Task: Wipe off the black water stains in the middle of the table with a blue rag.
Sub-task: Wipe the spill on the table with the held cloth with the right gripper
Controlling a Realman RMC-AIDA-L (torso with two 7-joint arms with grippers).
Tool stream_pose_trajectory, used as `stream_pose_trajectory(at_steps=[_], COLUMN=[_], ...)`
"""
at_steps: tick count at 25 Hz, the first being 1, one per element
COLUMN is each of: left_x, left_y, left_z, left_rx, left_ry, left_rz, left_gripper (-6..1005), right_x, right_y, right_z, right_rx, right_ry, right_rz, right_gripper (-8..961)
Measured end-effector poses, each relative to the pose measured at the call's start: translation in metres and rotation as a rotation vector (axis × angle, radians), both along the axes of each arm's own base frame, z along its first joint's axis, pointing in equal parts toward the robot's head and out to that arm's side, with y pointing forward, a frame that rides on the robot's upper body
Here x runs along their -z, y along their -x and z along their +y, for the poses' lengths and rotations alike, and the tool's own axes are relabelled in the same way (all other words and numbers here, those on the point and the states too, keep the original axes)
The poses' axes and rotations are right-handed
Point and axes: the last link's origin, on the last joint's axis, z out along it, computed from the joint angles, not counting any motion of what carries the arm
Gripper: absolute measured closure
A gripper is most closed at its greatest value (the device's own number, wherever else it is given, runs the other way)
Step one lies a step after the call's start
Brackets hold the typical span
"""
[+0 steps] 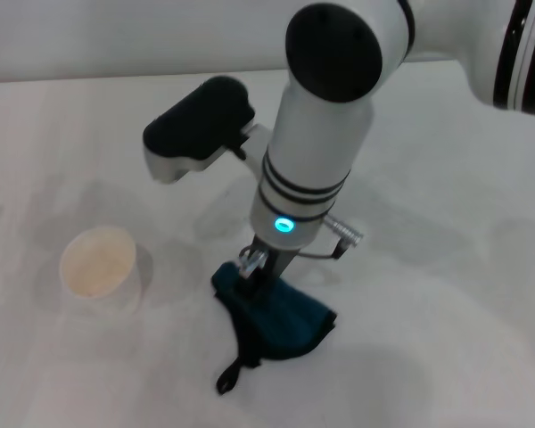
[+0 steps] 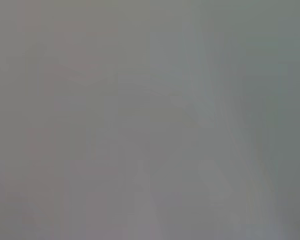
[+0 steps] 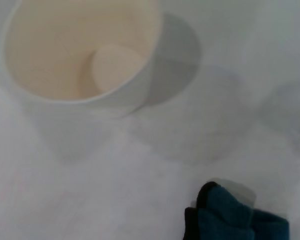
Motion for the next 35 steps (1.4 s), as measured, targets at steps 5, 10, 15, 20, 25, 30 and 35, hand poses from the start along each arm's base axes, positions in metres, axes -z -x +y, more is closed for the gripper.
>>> stream_pose_trajectory(at_steps=[5,10,15,20,25,30,35], left_x=[0.0,-0.001,-0.001,-0.004,-0.004,-0.005,-0.003], left_y=[0.0,0.0,-0.001,-0.001,-0.001,-0.001,0.0], left_z=[0.0,0.001,0.003,0.004,0.005,0.005,0.003], left_rx=[-0.003,-0.002,0.003,0.007,0.009,0.009,0.004], left_ry=[-0.002,-0.005,-0.004,-0.002,-0.002,-0.002,-0.001], left_rz=[-0.001,-0.002,0.001,0.009,0.008,0.009,0.006], left_gripper=[153,153,153,152,153,153,152], right_x=[-0.011,-0.017,-0.011,0.001,0.009,0.014,0.015], right_y=[-0.008,-0.015,-0.006,0.006,0.013,0.011,0.007], right_z=[0.011,0.016,0.009,-0.007,-0.018,-0.021,-0.014], right_rx=[0.004,0.016,0.015,0.019,0.017,0.022,0.02], right_ry=[-0.049,-0.077,-0.045,0.043,0.092,0.107,0.08], right_rz=[-0.059,-0.106,-0.051,0.034,0.091,0.123,0.122], right_gripper=[841,835,829,823,817,811,805])
